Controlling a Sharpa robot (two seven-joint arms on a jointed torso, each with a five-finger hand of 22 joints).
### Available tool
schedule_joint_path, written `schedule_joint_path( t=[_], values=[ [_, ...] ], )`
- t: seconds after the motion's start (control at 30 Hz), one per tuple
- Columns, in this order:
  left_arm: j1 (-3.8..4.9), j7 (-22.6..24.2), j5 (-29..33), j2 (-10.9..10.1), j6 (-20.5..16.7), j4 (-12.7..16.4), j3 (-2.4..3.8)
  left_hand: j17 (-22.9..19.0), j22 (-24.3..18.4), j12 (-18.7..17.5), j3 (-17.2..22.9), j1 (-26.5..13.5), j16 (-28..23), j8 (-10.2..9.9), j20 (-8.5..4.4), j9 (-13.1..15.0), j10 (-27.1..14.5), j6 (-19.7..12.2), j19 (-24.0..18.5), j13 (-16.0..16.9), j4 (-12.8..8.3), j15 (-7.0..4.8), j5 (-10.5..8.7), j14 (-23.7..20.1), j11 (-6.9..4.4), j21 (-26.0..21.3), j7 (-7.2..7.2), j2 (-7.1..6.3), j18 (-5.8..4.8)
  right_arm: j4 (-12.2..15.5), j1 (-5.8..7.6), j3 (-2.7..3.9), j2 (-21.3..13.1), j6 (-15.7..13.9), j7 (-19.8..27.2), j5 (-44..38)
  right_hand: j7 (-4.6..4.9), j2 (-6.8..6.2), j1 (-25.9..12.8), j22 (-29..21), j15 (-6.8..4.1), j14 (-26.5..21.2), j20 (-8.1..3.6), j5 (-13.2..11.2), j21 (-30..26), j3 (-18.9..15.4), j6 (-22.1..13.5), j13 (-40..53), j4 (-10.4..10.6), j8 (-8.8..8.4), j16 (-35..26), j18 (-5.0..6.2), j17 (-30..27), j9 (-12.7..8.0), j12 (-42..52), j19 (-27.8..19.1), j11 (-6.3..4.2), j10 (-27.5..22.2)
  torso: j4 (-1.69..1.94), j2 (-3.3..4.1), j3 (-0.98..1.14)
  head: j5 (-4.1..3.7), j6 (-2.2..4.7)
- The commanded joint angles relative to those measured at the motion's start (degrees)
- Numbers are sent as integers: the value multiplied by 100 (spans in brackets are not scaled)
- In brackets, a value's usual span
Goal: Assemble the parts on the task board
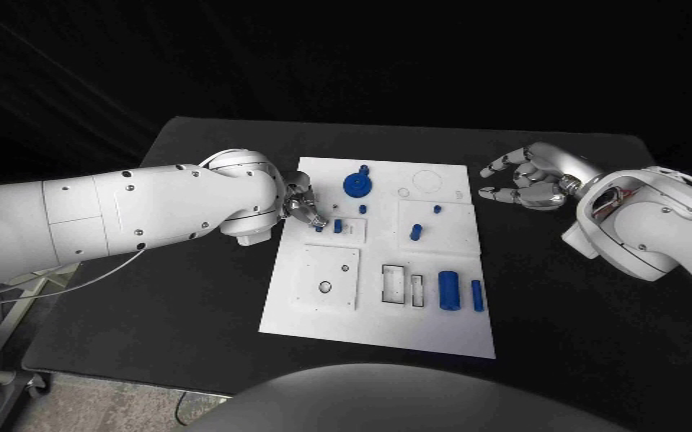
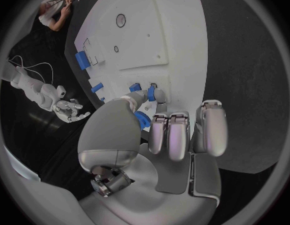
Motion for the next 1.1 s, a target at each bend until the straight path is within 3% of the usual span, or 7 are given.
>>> schedule_joint_path(
  t=[0.03,1.1],
  values=[
    [-57,-74,64,1,233,31,-39,1509,994,-31,4,23,14,-13,-5,0,609,-38,-33,1507,-39,18,3,605,4,-39,2,31,-5,-4,-6,0,-2,62,-16,-4,-9,49,23,535,36,153,-3,20,-13,28,34,368,-17,-36,-20,61,-5,-5,-19,-45,4,-49,4,1,1,4,0],
    [-67,-87,24,-30,215,-54,-48,1509,982,-31,5,73,14,-47,-2,-11,609,-69,-55,1507,-116,21,19,605,6,-69,7,70,2,-28,-24,0,-5,114,-45,11,-9,49,23,535,36,153,-3,20,-13,28,34,368,-17,-36,-20,61,-5,-5,-19,-45,4,-49,2,-2,3,18,0]
  ],
)
